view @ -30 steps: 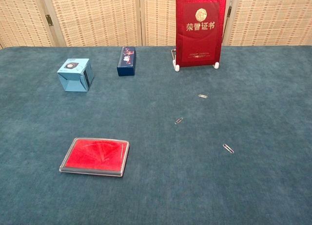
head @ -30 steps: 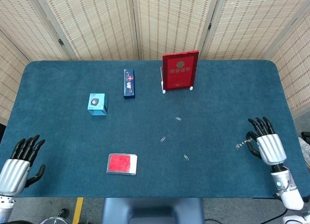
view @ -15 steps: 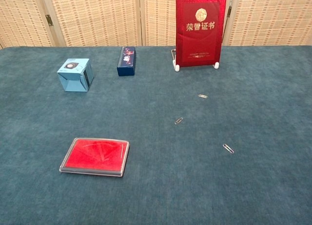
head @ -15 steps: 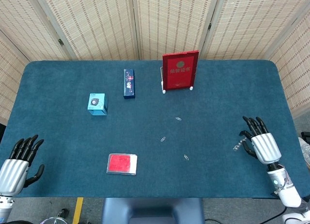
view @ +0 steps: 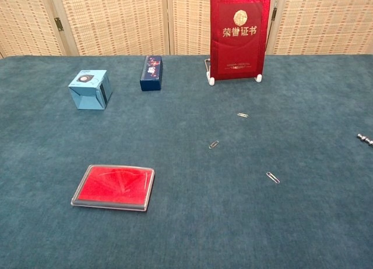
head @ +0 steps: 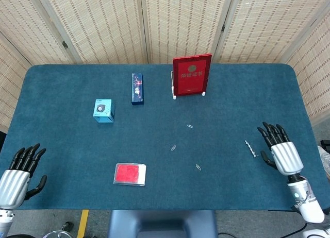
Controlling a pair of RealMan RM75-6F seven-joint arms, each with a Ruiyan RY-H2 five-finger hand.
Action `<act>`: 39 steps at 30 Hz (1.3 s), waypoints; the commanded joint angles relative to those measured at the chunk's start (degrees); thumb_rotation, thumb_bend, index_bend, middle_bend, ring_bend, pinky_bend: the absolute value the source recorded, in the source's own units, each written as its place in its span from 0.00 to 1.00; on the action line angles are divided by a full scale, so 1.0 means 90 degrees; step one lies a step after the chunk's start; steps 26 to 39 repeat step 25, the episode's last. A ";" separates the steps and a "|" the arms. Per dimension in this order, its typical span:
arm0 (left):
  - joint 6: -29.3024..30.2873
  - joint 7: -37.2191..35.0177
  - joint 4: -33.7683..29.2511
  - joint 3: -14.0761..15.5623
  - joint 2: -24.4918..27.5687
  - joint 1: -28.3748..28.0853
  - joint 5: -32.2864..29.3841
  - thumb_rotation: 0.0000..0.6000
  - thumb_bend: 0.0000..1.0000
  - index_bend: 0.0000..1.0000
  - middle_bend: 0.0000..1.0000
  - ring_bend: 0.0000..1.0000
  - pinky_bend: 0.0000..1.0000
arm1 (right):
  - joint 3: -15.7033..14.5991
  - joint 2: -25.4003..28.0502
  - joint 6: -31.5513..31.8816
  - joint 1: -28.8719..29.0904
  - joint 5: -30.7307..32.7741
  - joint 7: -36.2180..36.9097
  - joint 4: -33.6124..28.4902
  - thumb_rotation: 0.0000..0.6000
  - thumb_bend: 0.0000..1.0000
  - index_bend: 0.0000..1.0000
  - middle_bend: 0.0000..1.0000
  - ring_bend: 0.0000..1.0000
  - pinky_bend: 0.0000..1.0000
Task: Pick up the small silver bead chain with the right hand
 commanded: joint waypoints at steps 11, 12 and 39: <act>-0.0054 0.0009 0.0012 0.0016 0.0007 -0.0009 -0.0014 1.00 0.50 0.00 0.00 0.00 0.00 | -0.0326 0.1175 0.0189 -0.1070 0.0606 -0.1799 -0.2735 1.00 0.45 0.00 0.00 0.00 0.00; -0.0037 0.0014 0.0015 0.0020 0.0008 -0.0005 0.0003 1.00 0.50 0.00 0.00 0.00 0.00 | -0.0355 0.1233 0.0200 -0.1147 0.0650 -0.1841 -0.2879 1.00 0.45 0.00 0.00 0.00 0.00; 0.0034 0.0237 -0.0017 0.0088 -0.0039 0.0055 0.0121 1.00 0.50 0.00 0.00 0.00 0.00 | -0.0246 0.1256 0.0801 -0.1528 0.0337 -0.1761 -0.3049 1.00 0.45 0.00 0.00 0.00 0.00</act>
